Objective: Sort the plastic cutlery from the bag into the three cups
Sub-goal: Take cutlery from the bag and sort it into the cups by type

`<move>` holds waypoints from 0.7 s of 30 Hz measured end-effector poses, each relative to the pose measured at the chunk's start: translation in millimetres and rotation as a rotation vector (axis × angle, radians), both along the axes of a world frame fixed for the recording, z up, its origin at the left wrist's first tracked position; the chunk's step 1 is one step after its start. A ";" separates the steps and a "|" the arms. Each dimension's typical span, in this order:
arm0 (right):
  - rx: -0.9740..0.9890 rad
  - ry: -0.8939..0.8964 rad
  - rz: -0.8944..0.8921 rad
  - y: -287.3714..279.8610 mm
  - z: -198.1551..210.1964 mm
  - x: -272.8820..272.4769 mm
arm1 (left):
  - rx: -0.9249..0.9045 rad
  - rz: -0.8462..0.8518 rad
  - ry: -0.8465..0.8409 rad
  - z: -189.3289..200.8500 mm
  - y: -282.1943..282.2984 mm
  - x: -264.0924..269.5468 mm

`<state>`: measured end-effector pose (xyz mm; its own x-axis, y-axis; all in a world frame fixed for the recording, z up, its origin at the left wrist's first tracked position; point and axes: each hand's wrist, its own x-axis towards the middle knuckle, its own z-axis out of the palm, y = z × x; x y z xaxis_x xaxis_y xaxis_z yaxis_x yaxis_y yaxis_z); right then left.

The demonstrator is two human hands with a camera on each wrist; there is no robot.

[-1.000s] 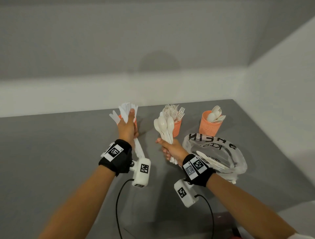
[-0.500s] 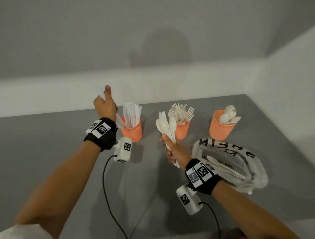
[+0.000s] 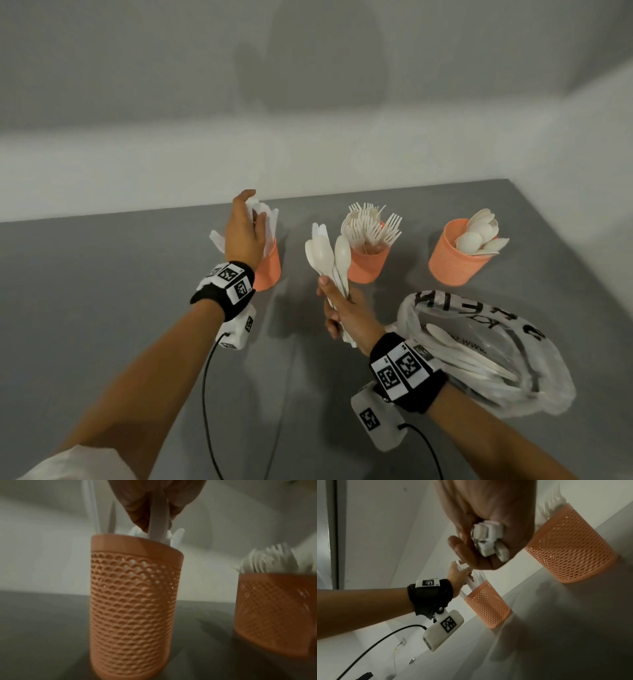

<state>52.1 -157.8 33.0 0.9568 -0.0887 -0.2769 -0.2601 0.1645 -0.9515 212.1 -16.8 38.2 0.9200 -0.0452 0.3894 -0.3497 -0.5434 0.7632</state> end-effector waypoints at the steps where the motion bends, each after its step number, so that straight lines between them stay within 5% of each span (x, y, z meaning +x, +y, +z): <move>1: 0.000 -0.003 0.003 1.5 -0.1 1.3 | 0.055 -0.020 0.002 0.0 1.3 -1.2; 9: -0.062 0.007 0.013 7.5 -2.4 3.5 | 0.316 -0.003 -0.122 13.1 2.6 -2.3; 16: -0.051 0.000 -0.009 7.5 -1.2 2.6 | 0.757 0.007 -0.206 9.9 3.6 -8.1; 19: -0.053 -0.003 -0.003 5.0 -0.6 1.8 | 0.739 0.018 -0.187 8.0 2.5 -10.7; 21: -0.047 -0.012 0.009 3.1 0.2 1.9 | 0.551 -0.016 -0.200 14.7 -2.7 -17.8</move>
<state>54.0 -154.7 33.2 0.9608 -0.0931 -0.2613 -0.2500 0.1172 -0.9611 194.3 -19.5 52.9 0.8284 -0.3036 0.4707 -0.4694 -0.8348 0.2877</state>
